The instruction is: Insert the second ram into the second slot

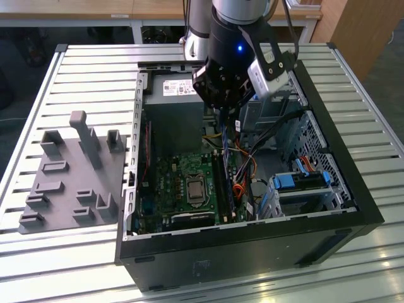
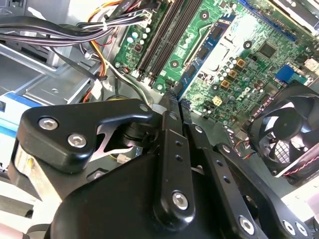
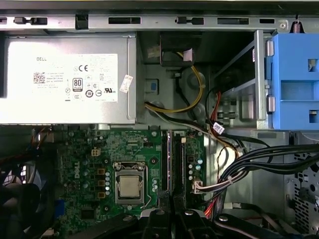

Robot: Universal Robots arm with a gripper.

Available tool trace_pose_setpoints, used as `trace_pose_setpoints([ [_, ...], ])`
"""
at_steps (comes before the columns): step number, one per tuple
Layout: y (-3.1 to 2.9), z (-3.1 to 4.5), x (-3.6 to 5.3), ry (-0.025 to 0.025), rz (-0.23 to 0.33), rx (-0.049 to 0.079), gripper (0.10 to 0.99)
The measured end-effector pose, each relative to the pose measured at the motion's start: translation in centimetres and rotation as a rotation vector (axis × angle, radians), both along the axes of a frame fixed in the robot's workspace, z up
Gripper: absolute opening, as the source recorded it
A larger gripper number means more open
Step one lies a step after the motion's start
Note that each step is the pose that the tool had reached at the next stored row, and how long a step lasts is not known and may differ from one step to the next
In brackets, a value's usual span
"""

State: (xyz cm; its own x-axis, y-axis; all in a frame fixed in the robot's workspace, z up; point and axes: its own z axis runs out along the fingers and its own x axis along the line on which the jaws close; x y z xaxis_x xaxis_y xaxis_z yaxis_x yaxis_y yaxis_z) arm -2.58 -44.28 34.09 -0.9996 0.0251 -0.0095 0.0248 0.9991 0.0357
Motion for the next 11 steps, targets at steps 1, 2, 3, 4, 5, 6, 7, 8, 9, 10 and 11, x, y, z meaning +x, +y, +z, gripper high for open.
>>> trace_pose_setpoints([
  [1,-0.02,-0.03,0.0,0.0001,0.0,0.0,0.137],
  [2,-0.02,-0.08,0.0,0.0,0.0,0.0,0.137],
  [3,-0.03,-0.13,0.0,0.0,0.0,0.0,0.137],
  [4,-0.04,-0.16,0.0,0.0001,0.0,0.0,0.137],
  [5,-0.05,-0.2,0.0,0.0001,0.0,0.0,0.137],
  [6,-0.05,-0.24,0.0,0.0001,0.0,0.0,0.137],
  [7,-0.06,-0.27,0.0,0.0001,0.0,0.0,0.137],
  [8,-0.07,-0.3,0.0,0.0001,0.0,0.0,0.137],
  [9,-0.08,-0.33,0.0,0.0001,0.0,0.0,0.137],
  [10,-0.09,-0.37,0.0,0.0,0.0,0.0,0.137],
  [11,-0.1,-0.4,0.0,0.0,0.0,0.0,0.137],
])
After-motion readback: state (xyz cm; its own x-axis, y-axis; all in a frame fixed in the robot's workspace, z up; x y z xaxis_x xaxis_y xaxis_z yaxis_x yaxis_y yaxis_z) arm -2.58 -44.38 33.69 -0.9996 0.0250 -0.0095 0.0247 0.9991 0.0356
